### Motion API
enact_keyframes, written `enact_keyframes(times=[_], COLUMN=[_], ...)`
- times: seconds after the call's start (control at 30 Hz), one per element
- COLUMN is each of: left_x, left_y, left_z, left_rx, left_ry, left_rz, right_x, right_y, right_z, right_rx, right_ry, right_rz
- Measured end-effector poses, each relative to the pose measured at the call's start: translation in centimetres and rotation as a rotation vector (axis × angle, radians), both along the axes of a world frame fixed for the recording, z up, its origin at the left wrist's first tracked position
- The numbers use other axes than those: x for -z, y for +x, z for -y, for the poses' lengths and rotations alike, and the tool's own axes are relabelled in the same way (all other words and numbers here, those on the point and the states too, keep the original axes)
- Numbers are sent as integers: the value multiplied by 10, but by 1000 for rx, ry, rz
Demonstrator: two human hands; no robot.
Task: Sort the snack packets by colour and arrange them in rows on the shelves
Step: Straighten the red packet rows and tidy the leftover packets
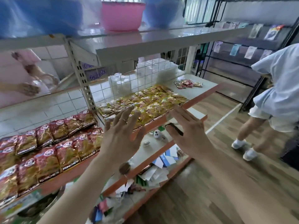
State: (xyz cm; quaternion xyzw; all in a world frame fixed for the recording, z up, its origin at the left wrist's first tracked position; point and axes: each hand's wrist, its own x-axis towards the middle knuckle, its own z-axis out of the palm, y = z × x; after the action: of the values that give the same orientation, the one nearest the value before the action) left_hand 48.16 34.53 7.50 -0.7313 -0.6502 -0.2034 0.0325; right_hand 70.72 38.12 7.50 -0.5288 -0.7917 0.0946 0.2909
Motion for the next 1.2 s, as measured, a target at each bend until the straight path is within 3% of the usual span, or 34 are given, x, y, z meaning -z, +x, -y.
enact_keyframes(times=[0.9, 1.2], left_x=[50, 54], left_y=[82, 140], left_z=[-228, -284], left_rx=[145, 75], left_ry=[-16, -86], left_rz=[56, 12], right_x=[36, 47], right_y=[75, 127], right_z=[-184, -254], right_rx=[174, 131], right_ry=[-199, -206], right_rz=[31, 5])
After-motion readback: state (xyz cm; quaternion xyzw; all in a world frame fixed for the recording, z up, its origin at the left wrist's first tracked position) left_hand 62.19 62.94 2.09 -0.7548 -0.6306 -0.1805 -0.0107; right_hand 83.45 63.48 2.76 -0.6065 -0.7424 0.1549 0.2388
